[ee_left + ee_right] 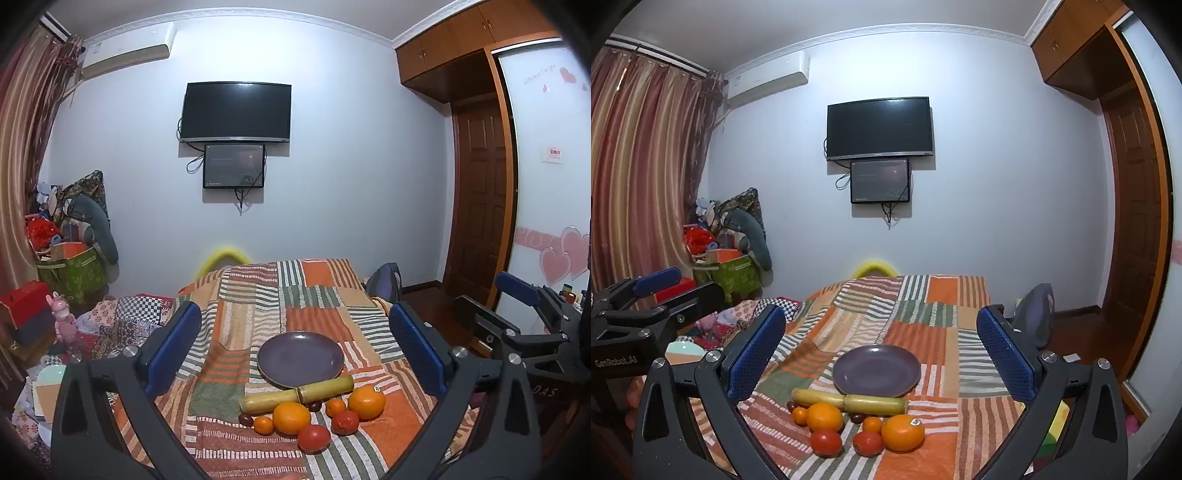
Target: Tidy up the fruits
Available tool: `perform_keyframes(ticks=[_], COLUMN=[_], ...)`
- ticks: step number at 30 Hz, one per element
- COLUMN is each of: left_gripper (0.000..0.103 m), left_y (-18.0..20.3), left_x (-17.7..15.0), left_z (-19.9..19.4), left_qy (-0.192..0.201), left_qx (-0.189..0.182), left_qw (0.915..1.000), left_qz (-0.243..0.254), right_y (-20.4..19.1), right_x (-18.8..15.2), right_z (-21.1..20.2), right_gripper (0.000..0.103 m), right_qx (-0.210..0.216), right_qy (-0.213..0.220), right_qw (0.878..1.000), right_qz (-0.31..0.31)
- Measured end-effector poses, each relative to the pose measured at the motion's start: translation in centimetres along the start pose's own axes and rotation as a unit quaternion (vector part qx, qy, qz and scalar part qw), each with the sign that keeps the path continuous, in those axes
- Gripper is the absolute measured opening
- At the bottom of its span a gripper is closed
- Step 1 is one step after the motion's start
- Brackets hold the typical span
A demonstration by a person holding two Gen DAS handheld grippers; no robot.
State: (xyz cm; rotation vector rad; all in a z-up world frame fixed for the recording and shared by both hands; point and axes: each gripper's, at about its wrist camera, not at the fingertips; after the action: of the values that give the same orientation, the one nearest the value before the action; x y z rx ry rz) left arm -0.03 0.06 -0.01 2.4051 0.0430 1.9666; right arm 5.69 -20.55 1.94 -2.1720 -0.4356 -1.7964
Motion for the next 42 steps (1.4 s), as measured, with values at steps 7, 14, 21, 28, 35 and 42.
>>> perform_keyframes(ticks=[7,14,21,28,35,42], left_gripper=[0.103,0.103,0.103,0.103,0.103,0.103], left_y=[0.0,0.0,0.1,-0.1,-0.3,-0.4], left_x=[0.1,-0.2,-0.1,-0.2,-0.3,-0.6], left_z=[0.2,0.2,0.8,0.7,0.9,0.9], left_qy=[-0.007,-0.007,-0.013,-0.012,-0.015,-0.015], left_qx=[0.000,-0.001,-0.002,-0.001,0.000,0.001], left_qw=[0.9999,0.9999,0.9999,0.9999,0.9999,0.9999], left_qz=[0.009,0.010,0.008,0.004,0.002,0.001], right_y=[0.1,-1.6,0.1,0.2,0.2,0.2], right_x=[0.0,0.1,0.1,0.3,0.2,0.2], right_z=[-0.1,0.2,-0.2,-0.3,-0.6,-0.6], right_gripper=[0.103,0.103,0.103,0.103,0.103,0.103], right_qx=[0.001,0.001,0.004,0.003,0.002,0.002], right_qy=[-0.001,0.001,0.005,0.006,0.011,0.012], right_qw=[1.000,1.000,1.000,1.000,1.000,1.000], right_qz=[-0.006,-0.004,0.004,0.005,0.005,0.006])
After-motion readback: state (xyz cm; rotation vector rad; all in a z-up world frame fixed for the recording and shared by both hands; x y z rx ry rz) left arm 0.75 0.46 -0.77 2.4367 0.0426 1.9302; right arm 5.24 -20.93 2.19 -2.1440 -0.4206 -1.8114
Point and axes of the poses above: each gripper's, at about its wrist camera, not at the fingertips, and z roughly the way its jaws point, y to its right, x to its top
